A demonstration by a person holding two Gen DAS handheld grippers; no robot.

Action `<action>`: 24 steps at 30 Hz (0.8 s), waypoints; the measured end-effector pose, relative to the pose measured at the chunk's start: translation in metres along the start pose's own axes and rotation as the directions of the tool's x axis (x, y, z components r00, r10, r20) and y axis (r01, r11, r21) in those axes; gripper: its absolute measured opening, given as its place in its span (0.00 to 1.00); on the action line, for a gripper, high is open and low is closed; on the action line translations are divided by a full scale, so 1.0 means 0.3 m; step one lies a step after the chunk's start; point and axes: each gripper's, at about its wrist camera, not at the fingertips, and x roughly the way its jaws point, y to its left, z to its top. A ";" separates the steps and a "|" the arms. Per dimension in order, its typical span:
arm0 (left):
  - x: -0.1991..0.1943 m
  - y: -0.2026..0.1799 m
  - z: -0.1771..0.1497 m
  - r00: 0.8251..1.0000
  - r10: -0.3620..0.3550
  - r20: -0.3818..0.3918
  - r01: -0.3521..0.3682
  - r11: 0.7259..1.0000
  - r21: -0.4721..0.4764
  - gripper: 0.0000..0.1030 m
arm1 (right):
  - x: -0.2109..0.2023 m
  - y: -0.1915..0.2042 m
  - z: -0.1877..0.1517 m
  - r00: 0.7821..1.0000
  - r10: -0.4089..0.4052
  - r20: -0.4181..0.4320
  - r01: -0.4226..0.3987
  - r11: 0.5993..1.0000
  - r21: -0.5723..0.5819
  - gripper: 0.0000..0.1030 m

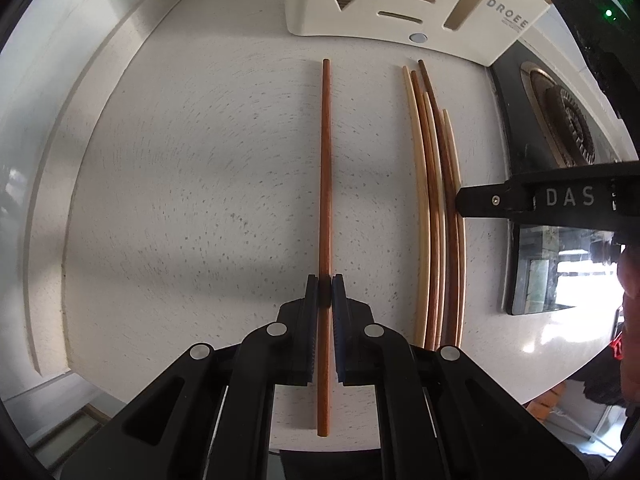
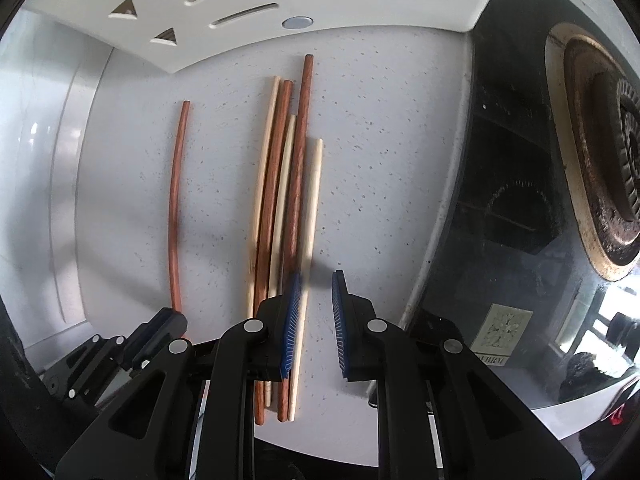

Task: Organize utensils
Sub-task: 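Close the right tool on a pale chopstick while the left tool holds its chopstick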

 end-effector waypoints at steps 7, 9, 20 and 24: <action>0.006 0.052 -0.017 1.000 -0.022 0.008 0.023 0.999 -0.026 0.06 | 0.004 0.061 -0.011 0.998 -0.061 0.003 0.060 0.998 0.017 0.17; 0.005 0.064 -0.024 1.000 -0.027 0.014 0.028 0.999 -0.031 0.06 | 0.002 0.077 -0.021 0.997 -0.082 0.005 0.082 0.997 0.015 0.14; 0.011 0.078 -0.050 0.999 -0.039 0.023 0.041 0.998 -0.057 0.06 | 0.000 0.139 -0.015 0.985 -0.173 0.008 0.173 0.985 0.003 0.07; 0.016 0.051 -0.044 1.000 -0.019 0.024 0.020 0.998 -0.051 0.06 | 0.000 0.162 -0.017 0.982 -0.190 0.009 0.190 0.982 -0.011 0.07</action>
